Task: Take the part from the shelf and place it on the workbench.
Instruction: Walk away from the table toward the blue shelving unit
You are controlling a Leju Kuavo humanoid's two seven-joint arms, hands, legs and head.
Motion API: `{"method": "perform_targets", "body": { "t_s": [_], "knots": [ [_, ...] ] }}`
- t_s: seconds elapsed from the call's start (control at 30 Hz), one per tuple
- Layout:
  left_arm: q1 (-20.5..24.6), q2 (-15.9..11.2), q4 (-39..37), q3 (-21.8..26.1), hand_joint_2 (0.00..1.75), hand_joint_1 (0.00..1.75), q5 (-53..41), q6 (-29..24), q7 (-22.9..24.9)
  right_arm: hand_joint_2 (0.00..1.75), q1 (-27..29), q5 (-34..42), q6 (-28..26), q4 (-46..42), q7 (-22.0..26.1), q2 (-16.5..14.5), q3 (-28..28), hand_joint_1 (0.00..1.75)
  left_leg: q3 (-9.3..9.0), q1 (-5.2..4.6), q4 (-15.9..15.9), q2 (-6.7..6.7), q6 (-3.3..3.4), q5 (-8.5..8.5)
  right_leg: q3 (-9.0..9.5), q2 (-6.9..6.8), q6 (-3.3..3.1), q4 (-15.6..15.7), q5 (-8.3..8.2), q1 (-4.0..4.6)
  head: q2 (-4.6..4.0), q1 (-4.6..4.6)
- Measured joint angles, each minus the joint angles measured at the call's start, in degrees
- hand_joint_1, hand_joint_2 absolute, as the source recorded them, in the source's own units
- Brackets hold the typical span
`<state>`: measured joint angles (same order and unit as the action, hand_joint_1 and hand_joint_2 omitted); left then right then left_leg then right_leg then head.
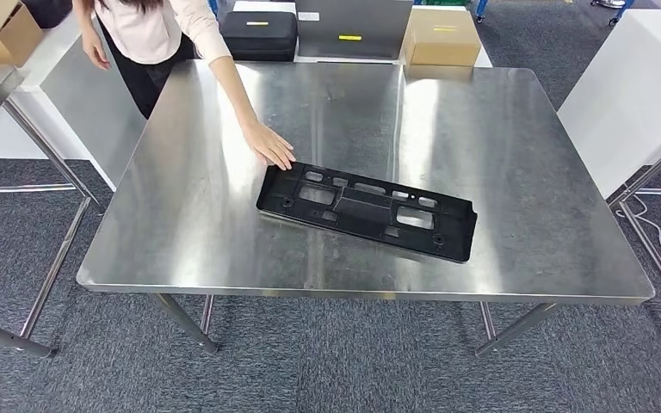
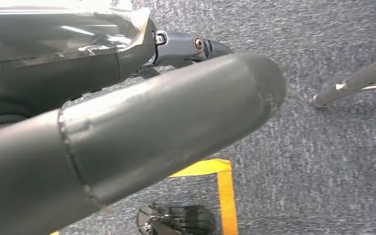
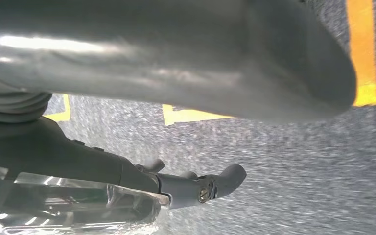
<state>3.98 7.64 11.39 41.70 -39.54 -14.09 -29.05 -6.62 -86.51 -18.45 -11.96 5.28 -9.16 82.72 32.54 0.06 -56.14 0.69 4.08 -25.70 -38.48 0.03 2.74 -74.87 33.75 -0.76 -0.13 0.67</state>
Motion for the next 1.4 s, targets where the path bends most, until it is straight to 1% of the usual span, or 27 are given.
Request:
{"method": "perform_targets", "body": {
  "t_s": [0.03, 0.1, 0.13, 0.17, 0.2, 0.27, 0.3, 0.33, 0.37, 0.4, 0.43, 0.5, 0.57, 0.67, 0.73, 0.8, 0.83, 0.9, 0.97, 1.03, 1.07, 1.1, 1.17, 1.2, 1.3, 1.33, 1.4],
  "knots": [
    [0.01, 0.03, 0.00, 0.00, 0.00, 0.00, 0.01, -0.04, 0.00, 0.00, -0.02, -0.01, 0.00, 0.00, -0.01, 0.06, -0.06, 0.00, 0.38, 0.00, -0.09, 0.02, -0.15, 0.39, 2.67, 0.00, 0.37, 3.25, -1.18, -0.01, 0.00, -0.01],
    [0.02, 0.12, 0.00, 0.02, 0.00, 0.00, 0.07, -0.19, -0.04, 0.00, -0.14, -0.10, 0.02, 0.00, 0.01, 0.21, -0.23, 0.00, 1.41, -0.19, -0.54, 0.08, -0.80, 1.51, 10.34, 0.00, 0.54, 13.81, -2.82, 0.25, 0.00, -0.01],
    [0.00, 0.16, 0.00, 0.04, 0.00, 0.00, 0.13, -0.26, -0.10, 0.00, -0.14, -0.21, 0.03, 0.00, 0.02, 0.30, -0.36, 0.00, 1.76, -0.27, -0.77, 0.06, -1.33, 2.16, 13.27, -0.01, 0.02, 18.57, -3.24, 0.30, 0.00, 0.03],
    [-0.04, 0.18, 0.00, 0.08, 0.00, 0.00, 0.19, -0.30, -0.18, 0.00, -0.15, -0.33, 0.04, 0.00, 0.04, 0.34, -0.46, 0.00, 2.23, -0.23, -1.63, -0.09, -1.93, 1.45, 14.05, -0.10, -0.99, 20.66, -3.31, 0.23, 0.00, 0.11],
    [-0.08, 0.21, 0.00, 0.12, 0.00, 0.00, 0.23, -0.28, -0.26, 0.00, -0.10, -0.43, 0.05, 0.00, 0.05, 0.38, -0.57, 0.00, 2.86, -0.07, -3.41, -0.25, -2.52, -0.37, 13.35, -0.22, -1.93, 20.78, -3.80, 0.09, 0.00, 0.25],
    [-0.13, 0.25, 0.00, 0.18, 0.00, 0.00, 0.28, -0.16, -0.35, 0.00, -0.05, -0.50, 0.05, 0.00, 0.05, 0.40, -0.74, 0.00, 4.80, 0.33, -10.00, -0.59, -3.45, -6.30, 12.01, -0.50, -3.21, 20.65, -5.12, -0.19, 0.00, 0.42],
    [-0.13, 0.27, 0.00, 0.17, 0.00, 0.00, 0.27, -0.10, -0.38, 0.00, -0.03, -0.50, 0.05, 0.00, 0.05, 0.41, -0.78, 0.00, 5.62, 0.46, -13.65, -0.59, -3.70, -8.40, 11.39, -0.56, -3.30, 20.51, -5.62, -0.13, 0.00, 0.46],
    [-0.13, 0.27, 0.00, 0.17, 0.00, 0.00, 0.25, -0.06, -0.40, 0.00, 0.00, -0.50, 0.05, 0.00, 0.04, 0.42, -0.80, 0.00, 5.86, 0.58, -16.11, -0.59, -3.88, -9.08, 10.73, -0.58, -3.24, 20.29, -6.09, -0.08, 0.00, 0.48],
    [-0.13, 0.27, 0.00, 0.17, 0.00, 0.00, 0.18, -0.05, -0.41, 0.00, 0.02, -0.50, 0.05, 0.00, 0.02, 0.43, -0.84, 0.00, 5.31, 0.72, -16.96, -0.58, -3.99, -8.57, 10.06, -0.60, -3.11, 19.98, -6.48, -0.08, 0.00, 0.48],
    [-0.13, 0.27, 0.00, 0.17, 0.00, 0.00, 0.10, -0.05, -0.42, 0.00, 0.04, -0.50, 0.05, 0.00, 0.01, 0.44, -0.90, 0.00, 3.66, 0.85, -15.52, -0.58, -4.03, -7.13, 9.36, -0.59, -2.92, 19.56, -6.78, -0.11, 0.00, 0.49],
    [-0.11, 0.26, 0.00, 0.17, 0.00, 0.00, 0.02, -0.05, -0.44, 0.00, 0.05, -0.50, 0.05, 0.00, -0.01, 0.44, -0.98, 0.00, 1.15, 0.97, -12.31, -0.58, -3.99, -5.49, 8.68, -0.57, -2.71, 19.10, -6.99, -0.14, 0.00, 0.51],
    [-0.02, 0.25, 0.00, 0.17, 0.00, 0.00, -0.09, -0.05, -0.51, 0.00, 0.02, -0.48, 0.05, 0.00, -0.01, 0.44, -1.16, 0.00, -3.91, 1.02, -4.73, -0.79, -3.67, -4.30, 7.58, -0.55, -2.16, 18.23, -7.35, -0.04, 0.00, 0.50],
    [0.01, 0.26, 0.00, 0.17, 0.00, 0.00, -0.14, -0.04, -0.60, 0.00, -0.05, -0.43, 0.05, 0.00, 0.02, 0.45, -1.26, 0.00, -5.51, 0.74, -1.40, -0.99, -3.17, -4.71, 6.95, -0.58, -1.33, 17.86, -7.95, 0.11, 0.00, 0.45],
    [0.01, 0.37, 0.00, 0.19, 0.00, 0.00, -0.16, -0.04, -0.74, 0.00, -0.02, -0.37, 0.05, 0.00, 0.05, 0.51, -1.31, 0.00, -4.15, 0.50, -0.93, -0.70, -1.58, -3.44, 6.01, -0.53, -0.21, 17.12, -8.00, 0.16, 0.00, 0.43],
    [0.13, 0.45, 0.00, 0.19, 0.00, 0.00, -0.20, -0.06, -0.85, 0.00, 0.02, -0.26, 0.05, 0.00, 0.05, 0.60, -1.31, 0.00, -2.62, 0.56, -0.61, -0.36, -0.43, -2.09, 4.17, -0.36, -0.58, 13.02, -4.11, 0.11, 0.00, 0.23],
    [0.18, 0.43, 0.00, 0.20, 0.00, 0.00, -0.25, -0.07, -0.91, 0.00, 0.04, -0.12, 0.05, 0.00, 0.05, 0.63, -1.31, 0.00, -0.88, 0.41, -0.63, -0.19, -0.06, -0.73, 1.86, -0.24, -0.93, 5.56, 0.93, 0.02, 0.00, 0.05],
    [0.17, 0.44, 0.00, 0.21, 0.00, 0.00, -0.27, -0.07, -0.93, 0.00, 0.04, -0.08, 0.05, 0.00, 0.05, 0.65, -1.31, 0.00, 0.06, 0.36, -0.66, -0.10, -0.10, 0.00, 1.33, -0.23, -0.67, 2.31, 2.12, 0.02, 0.00, 0.06],
    [0.14, 0.49, 0.00, 0.21, 0.00, 0.00, -0.33, -0.07, -0.93, 0.00, 0.05, -0.03, 0.05, 0.01, 0.05, 0.70, -1.31, 0.00, 1.80, 0.33, -0.73, 0.06, -0.28, 1.40, 2.61, -0.22, 0.44, 0.56, 0.97, 0.03, 0.00, 0.04],
    [0.16, 0.55, 0.00, 0.20, 0.00, 0.00, -0.44, -0.07, -0.92, 0.00, -0.03, 0.02, 0.05, 0.01, 0.05, 0.78, -1.31, 0.00, 3.15, 0.30, -0.81, 0.09, -0.67, 2.77, 7.90, -0.23, 1.07, 6.73, -1.53, 0.03, 0.00, 0.04],
    [0.20, 0.58, 0.00, 0.20, 0.00, 0.00, -0.52, -0.07, -0.87, 0.00, -0.20, 0.07, 0.04, 0.00, 0.05, 0.85, -1.31, 0.00, 4.09, 0.09, -1.11, 0.08, -1.23, 4.11, 14.51, -0.16, 0.63, 16.55, -1.79, 0.31, 0.00, 0.04],
    [0.22, 0.57, 0.00, 0.20, 0.00, 0.00, -0.52, -0.06, -0.84, 0.00, -0.26, 0.09, 0.03, 0.00, 0.05, 0.87, -1.31, 0.00, 4.38, 0.01, -1.17, 0.10, -1.50, 4.76, 16.43, -0.11, 0.21, 19.84, -1.38, 0.48, 0.00, 0.14],
    [0.21, 0.57, 0.00, 0.20, 0.00, 0.00, -0.52, -0.05, -0.80, 0.00, -0.27, 0.10, 0.02, 0.00, 0.04, 0.87, -1.31, 0.00, 4.56, -0.01, -1.16, 0.12, -1.81, 5.39, 16.99, -0.07, -0.21, 21.36, -1.29, 0.66, 0.00, 0.21],
    [0.11, 0.51, 0.00, 0.20, 0.00, 0.00, -0.52, -0.06, -0.72, 0.00, -0.14, 0.13, -0.02, 0.02, 0.02, 0.78, -1.31, 0.00, 5.00, 0.29, -1.33, 0.00, -2.49, 5.43, 16.07, -0.21, -1.32, 21.30, -2.02, 0.27, 0.00, 0.37],
    [0.03, 0.49, -0.01, 0.20, 0.00, 0.00, -0.53, -0.07, -0.69, 0.00, -0.08, 0.14, -0.05, 0.03, -0.01, 0.73, -1.31, 0.00, 5.41, 0.46, -2.41, -0.14, -2.87, 3.73, 15.47, -0.36, -2.06, 21.22, -2.66, 0.07, 0.00, 0.42],
    [-0.08, 0.50, -0.02, 0.21, 0.00, 0.00, -0.55, -0.11, -0.66, 0.00, 0.01, 0.10, -0.13, 0.04, -0.05, 0.69, -1.32, 0.00, 7.25, 0.74, -11.43, -0.49, -3.74, -5.47, 13.03, -0.75, -3.41, 21.12, -4.79, -0.03, 0.00, 0.68],
    [-0.07, 0.50, -0.02, 0.21, 0.00, 0.00, -0.56, -0.13, -0.66, 0.00, 0.02, 0.09, -0.13, 0.04, -0.05, 0.68, -1.32, 0.00, 7.59, 0.79, -14.94, -0.53, -3.94, -6.95, 12.11, -0.83, -3.40, 21.00, -5.50, 0.02, 0.00, 0.70],
    [-0.06, 0.48, -0.02, 0.20, 0.00, 0.00, -0.57, -0.17, -0.64, 0.00, 0.04, 0.07, -0.13, 0.04, -0.04, 0.68, -1.33, 0.00, 6.67, 0.98, -18.38, -0.56, -4.20, -5.54, 10.20, -0.93, -3.11, 20.45, -6.75, 0.01, 0.00, 0.74]
  ]
}}
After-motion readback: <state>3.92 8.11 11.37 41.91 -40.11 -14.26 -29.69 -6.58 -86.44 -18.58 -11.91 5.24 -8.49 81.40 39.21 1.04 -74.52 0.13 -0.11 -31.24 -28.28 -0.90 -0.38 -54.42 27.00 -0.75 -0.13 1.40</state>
